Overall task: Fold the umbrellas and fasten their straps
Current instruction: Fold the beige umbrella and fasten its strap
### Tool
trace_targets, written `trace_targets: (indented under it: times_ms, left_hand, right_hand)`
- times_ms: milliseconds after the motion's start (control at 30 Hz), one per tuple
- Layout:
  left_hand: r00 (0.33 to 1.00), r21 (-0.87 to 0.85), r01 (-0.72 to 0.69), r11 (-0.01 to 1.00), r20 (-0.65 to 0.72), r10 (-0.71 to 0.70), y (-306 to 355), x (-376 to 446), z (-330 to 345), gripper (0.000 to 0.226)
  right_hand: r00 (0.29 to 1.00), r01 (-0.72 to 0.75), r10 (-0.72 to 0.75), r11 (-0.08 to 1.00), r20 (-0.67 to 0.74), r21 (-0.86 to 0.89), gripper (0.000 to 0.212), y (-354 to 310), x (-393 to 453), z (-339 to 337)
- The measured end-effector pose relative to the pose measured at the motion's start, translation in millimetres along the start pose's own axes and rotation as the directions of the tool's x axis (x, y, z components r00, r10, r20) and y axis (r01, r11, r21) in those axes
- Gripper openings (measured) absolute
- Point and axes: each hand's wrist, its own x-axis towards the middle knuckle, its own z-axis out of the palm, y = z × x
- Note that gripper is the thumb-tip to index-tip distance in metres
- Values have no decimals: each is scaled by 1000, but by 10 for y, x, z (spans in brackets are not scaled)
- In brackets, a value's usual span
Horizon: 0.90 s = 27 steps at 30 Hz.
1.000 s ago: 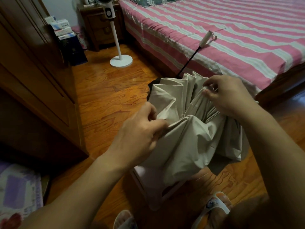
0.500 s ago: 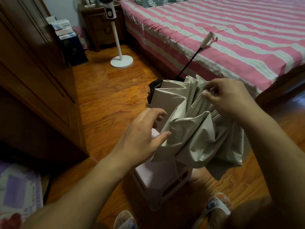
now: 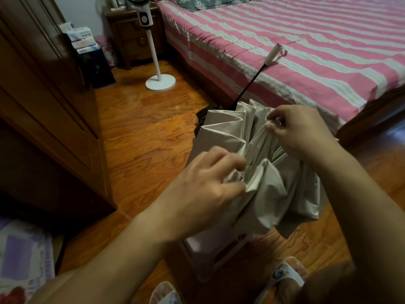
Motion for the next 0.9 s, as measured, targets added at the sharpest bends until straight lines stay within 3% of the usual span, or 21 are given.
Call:
trace_targets:
  times_ms: [33, 100, 200, 267, 333, 400, 533, 700, 767, 900]
  left_hand:
    - [998, 23, -55, 998, 5, 55, 2, -11, -43, 9]
    - [999, 43, -36, 998, 7, 35, -25, -30, -100, 9]
    - [980, -7, 199, 980, 19, -199, -143, -80, -147, 18]
    - [920, -88, 387, 918, 108, -378, -226, -124, -193, 23]
    - [844, -119, 505, 855, 272, -462, -289, -159, -211, 20]
    - [805, -101, 534, 840, 365, -468, -302, -173, -194, 15]
    - [852, -80, 490, 868, 254, -457, -283, -186, -144, 10]
    - [871, -314, 490, 813, 128, -475, -220, -172, -119, 25]
    - [831, -359, 540, 761, 80, -551, -169, -140, -10, 25]
    - [662, -501, 666, 552, 57, -747, -124, -60, 241, 33]
  right_hand:
    - [1000, -11, 11, 1000, -10, -10, 24, 23, 3, 4]
    - [999, -41, 41, 999, -19, -11, 24, 69, 5, 1]
    - [998, -53, 53, 999, -25, 0, 23, 99, -12, -39]
    - [999, -34, 34, 999, -35, -10, 22, 109, -28, -73]
    - [999, -18, 18, 1000, -35, -11, 20, 94, -50, -86]
    - [999, -6, 5, 1000, -35, -24, 20, 77, -56, -67]
    - [998, 23, -26, 998, -51, -59, 19, 42, -41, -32]
    - [997, 49, -53, 996, -56, -77, 21, 16, -26, 6]
    - [997, 54, -59, 995, -58, -83, 21, 8, -18, 10]
    - [996, 64, -70, 994, -61, -84, 21, -12, -17, 21]
